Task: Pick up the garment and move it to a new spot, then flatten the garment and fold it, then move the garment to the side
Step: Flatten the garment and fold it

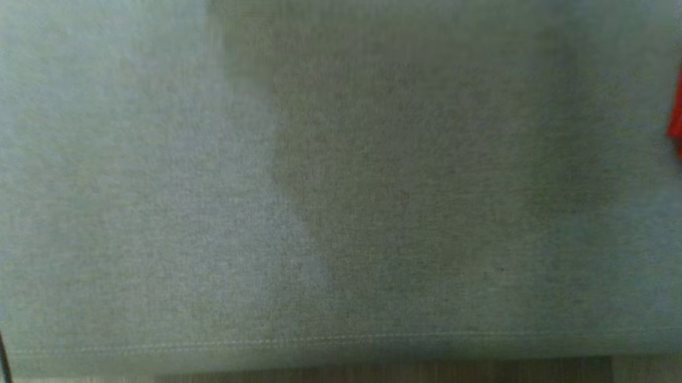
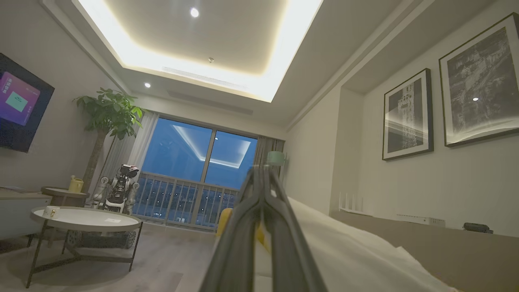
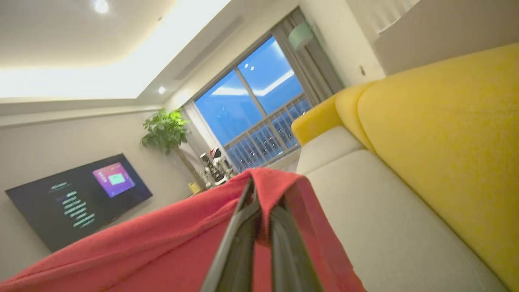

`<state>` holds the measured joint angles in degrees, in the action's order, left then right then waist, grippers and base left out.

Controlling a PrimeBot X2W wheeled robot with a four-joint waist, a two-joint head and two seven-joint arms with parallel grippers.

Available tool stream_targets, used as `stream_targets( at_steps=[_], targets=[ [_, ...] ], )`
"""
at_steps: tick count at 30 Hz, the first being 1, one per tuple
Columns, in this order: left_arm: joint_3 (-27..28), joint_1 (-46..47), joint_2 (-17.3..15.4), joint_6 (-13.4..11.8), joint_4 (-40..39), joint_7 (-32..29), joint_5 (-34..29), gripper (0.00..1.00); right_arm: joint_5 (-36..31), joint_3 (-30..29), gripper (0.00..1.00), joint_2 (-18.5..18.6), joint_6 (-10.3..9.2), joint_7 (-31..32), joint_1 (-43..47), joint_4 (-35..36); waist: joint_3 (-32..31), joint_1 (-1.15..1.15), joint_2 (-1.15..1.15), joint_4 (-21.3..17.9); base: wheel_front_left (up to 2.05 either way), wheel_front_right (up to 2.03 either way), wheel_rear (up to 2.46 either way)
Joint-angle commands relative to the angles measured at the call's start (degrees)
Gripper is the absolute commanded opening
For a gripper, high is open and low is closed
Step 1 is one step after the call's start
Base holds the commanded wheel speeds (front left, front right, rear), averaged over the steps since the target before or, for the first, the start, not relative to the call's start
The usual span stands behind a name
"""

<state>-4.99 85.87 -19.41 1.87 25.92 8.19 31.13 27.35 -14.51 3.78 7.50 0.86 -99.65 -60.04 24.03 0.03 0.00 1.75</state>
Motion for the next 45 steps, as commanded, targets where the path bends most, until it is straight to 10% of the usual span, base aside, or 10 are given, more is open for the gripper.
stream_targets(
  at_steps=[1, 11, 45],
  targets=[
    [0.5, 2.2, -2.4, 0.5, 0.0, 1.7, -0.9, 0.0, 0.5, 0.9, 0.0, -0.9, -0.01, -2.8, -2.4, 0.8, 5.5, -0.03, 0.0, 1.0, 0.0, 0.0, 0.0],
    [-4.2, -4.1, 0.4, 4.8, 9.6, 6.7, -4.1, 0.0, 16.2, 11.5, 0.0, -0.9, -0.01, -1.5, 6.9, -12.5, 10.3, -0.03, 0.0, 3.0, 0.0, 0.0, 0.0],
    [-23.2, -58.3, -8.4, 5.6, 2.7, 3.8, -1.8, 0.0, 10.9, 20.5, 0.0, 6.1, -0.01, 14.3, 47.0, -10.8, -16.0, -0.03, 0.0, 6.3, 0.0, 0.0, 0.0]
  ],
)
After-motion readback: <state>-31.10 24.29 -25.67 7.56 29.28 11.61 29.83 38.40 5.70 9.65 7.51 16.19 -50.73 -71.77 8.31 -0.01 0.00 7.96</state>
